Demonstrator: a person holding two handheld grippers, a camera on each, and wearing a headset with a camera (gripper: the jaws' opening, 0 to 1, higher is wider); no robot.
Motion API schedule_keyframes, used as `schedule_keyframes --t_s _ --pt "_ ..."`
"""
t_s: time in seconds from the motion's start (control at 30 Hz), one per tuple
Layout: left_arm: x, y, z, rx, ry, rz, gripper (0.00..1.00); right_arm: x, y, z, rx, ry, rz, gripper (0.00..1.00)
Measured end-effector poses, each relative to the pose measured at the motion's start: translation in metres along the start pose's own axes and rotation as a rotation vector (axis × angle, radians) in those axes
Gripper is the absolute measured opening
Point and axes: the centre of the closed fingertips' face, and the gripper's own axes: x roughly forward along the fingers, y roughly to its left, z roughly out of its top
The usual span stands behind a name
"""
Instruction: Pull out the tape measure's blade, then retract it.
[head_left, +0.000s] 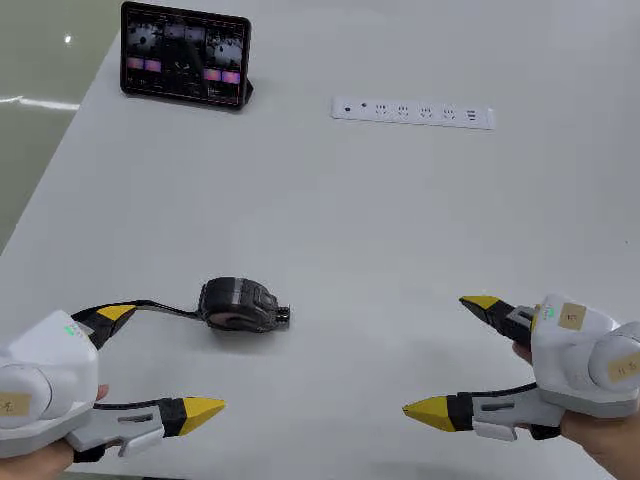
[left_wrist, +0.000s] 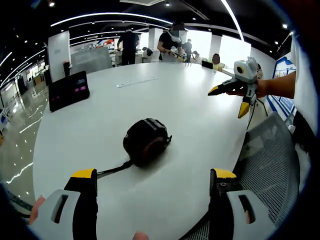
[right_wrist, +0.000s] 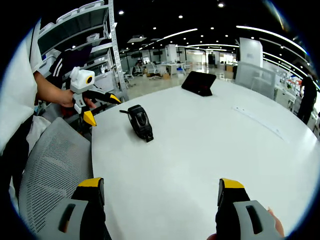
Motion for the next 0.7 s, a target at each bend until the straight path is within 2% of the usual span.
schedule_keyframes --t_s 0.33,0.7 --pt "-0.002 0.001 -0.007 0.031 0.005 -0.009 0.92 -0.006 -0.008 -0.007 0.017 -0.001 -0.043 0.96" --pt "-0.004 0.002 -0.014 0.049 0.012 -0.025 0.95 -0.012 -0.007 -0.018 0.038 0.011 -0.057 0.98"
